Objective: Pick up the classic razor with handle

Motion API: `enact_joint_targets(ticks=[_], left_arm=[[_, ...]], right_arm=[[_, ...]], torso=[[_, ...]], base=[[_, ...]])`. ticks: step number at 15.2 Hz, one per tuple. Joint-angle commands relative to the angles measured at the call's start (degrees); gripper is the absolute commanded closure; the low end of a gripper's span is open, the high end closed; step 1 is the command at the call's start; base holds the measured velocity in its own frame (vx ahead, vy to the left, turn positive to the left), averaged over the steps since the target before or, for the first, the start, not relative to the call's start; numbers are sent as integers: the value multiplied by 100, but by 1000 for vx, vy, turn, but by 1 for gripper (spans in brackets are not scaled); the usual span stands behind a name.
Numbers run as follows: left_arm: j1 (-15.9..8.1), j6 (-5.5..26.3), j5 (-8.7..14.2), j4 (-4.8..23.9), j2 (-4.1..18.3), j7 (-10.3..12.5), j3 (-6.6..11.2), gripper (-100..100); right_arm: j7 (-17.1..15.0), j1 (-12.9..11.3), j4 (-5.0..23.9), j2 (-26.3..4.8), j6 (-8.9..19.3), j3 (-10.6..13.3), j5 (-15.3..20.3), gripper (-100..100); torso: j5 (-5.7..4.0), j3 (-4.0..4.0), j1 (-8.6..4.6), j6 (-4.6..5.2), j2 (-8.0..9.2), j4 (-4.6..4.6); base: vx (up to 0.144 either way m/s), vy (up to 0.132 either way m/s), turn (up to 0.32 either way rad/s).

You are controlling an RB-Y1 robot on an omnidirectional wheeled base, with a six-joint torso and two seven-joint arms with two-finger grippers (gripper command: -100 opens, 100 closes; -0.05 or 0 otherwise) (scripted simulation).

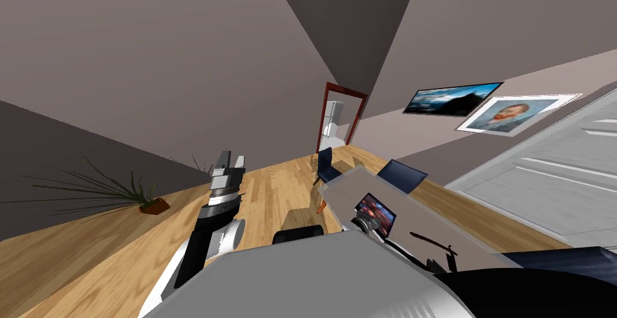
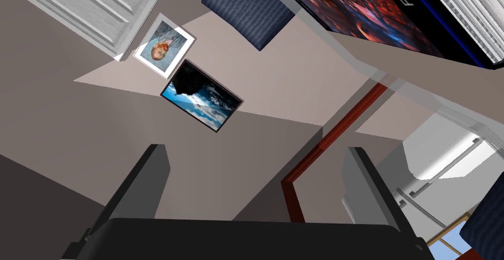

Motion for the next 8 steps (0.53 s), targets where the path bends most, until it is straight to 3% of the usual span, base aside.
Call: enact_joint_targets(ticks=[1,8], left_arm=[[0,0,0,0,0,0,0,0],[0,0,0,0,0,0,0,0]], right_arm=[[-183,-11,78,2,46,-4,-3,-100],[-838,29,194,-86,298,-50,-26,-100]], torso=[[0,0,0,0,0,0],[0,-2,1,0,-4,0]], base=[[-46,-34,73],[-42,-35,97]])
